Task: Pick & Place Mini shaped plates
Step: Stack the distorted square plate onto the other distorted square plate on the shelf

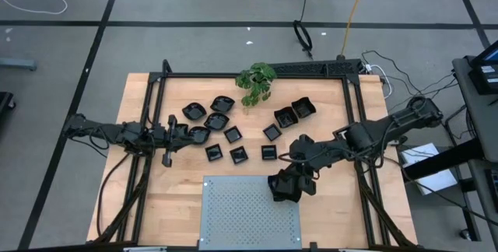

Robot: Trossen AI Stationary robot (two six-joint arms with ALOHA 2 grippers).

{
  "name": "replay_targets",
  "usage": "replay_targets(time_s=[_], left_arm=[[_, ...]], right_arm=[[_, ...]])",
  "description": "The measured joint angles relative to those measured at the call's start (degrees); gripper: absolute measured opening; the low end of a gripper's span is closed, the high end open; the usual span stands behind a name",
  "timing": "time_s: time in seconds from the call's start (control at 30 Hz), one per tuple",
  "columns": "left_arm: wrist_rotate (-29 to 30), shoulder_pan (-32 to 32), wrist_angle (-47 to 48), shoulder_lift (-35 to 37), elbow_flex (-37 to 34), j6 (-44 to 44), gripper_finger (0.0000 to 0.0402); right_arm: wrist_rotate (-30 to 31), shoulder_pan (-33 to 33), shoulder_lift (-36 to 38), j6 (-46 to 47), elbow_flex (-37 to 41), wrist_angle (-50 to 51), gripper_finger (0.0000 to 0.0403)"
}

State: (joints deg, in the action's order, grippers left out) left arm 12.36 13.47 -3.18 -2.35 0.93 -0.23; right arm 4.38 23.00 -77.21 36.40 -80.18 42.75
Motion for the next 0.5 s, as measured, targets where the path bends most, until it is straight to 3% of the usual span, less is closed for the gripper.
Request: replay_targets(time_s=[0.5], left_arm=[[0.0,0.0,0.0,0.0,0.0,0.0,0.0035]], right_arm=[[-0.1,0.0,-2.2,-2.6,0.1,-1.5,0.0000]])
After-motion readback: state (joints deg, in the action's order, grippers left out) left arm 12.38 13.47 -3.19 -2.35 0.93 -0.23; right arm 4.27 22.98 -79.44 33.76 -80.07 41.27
